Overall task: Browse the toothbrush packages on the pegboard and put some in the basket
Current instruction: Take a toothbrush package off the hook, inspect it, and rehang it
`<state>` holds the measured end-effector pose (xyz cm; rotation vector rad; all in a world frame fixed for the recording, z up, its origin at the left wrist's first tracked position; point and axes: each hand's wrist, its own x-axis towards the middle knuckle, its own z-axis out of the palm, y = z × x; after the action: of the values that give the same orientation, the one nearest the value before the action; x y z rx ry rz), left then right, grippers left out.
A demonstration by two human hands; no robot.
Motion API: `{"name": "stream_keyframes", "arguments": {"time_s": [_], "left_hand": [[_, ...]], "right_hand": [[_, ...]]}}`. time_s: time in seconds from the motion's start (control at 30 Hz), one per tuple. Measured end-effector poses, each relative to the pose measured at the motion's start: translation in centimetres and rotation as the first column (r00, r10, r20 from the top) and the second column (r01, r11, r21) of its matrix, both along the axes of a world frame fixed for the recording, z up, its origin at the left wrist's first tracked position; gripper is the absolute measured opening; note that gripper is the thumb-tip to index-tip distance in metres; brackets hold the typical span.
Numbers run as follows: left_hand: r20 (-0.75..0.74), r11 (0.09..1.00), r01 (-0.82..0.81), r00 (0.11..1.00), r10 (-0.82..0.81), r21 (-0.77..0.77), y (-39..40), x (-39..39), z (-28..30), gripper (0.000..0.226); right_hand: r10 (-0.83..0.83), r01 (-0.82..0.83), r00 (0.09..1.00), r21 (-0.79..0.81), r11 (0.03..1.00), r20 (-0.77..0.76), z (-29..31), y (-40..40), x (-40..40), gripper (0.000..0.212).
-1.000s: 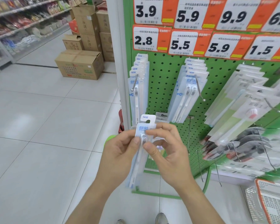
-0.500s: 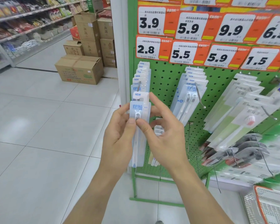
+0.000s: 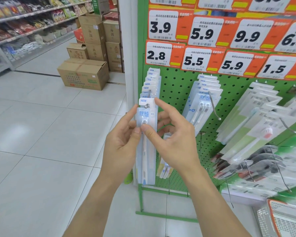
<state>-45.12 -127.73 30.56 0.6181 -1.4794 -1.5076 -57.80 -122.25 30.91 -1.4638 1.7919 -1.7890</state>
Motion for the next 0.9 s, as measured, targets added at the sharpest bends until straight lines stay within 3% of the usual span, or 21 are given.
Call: {"name": "stream_keyframes", "arguments": {"time_s": [0.13,0.23,0.37,0.53,0.7,0.9], "left_hand": [[0.133,0.987,-0.077,0.986,0.096,-0.138,-0.6,-0.4,-0.5,0.057],[0.217,0.941,-0.161,0.948,0.231,-0.299,-1.4,-0.8,-1.1,0.058],[0.189,0.944,-0.164,0.956,0.224,-0.287,-2.2,-1.4,-1.4,0.055],[0.205,0.917,-0.159,0.947,0.247,-0.366,-3.2,-1.4,-1.7,0.054],[0.216,0.875,-0.181,0.928,0.303,-0.449,-3.8,-1.3,-1.8,0.054],[0.221,0.872,-0.176,0.927,0.303,-0.457,-3.7,-1.3,-1.7,0.054]], "right_hand": [[0.002,-0.001,0.999,0.016,1.000,-0.044,-0.3,-0.6,-0.3,0.058],[-0.024,0.021,0.992,-0.023,0.999,-0.122,-0.3,-1.0,-0.8,0.044],[-0.083,0.068,0.983,-0.096,0.993,-0.164,0.9,-1.6,-1.5,0.023],[-0.222,0.180,0.927,-0.159,0.971,-0.304,3.0,-4.4,-3.6,0.024],[-0.109,0.161,0.907,0.096,0.982,-0.408,4.7,-5.7,-5.2,0.009],[-0.044,0.106,0.950,0.187,0.977,-0.308,5.0,-5.8,-5.1,0.007]]}}
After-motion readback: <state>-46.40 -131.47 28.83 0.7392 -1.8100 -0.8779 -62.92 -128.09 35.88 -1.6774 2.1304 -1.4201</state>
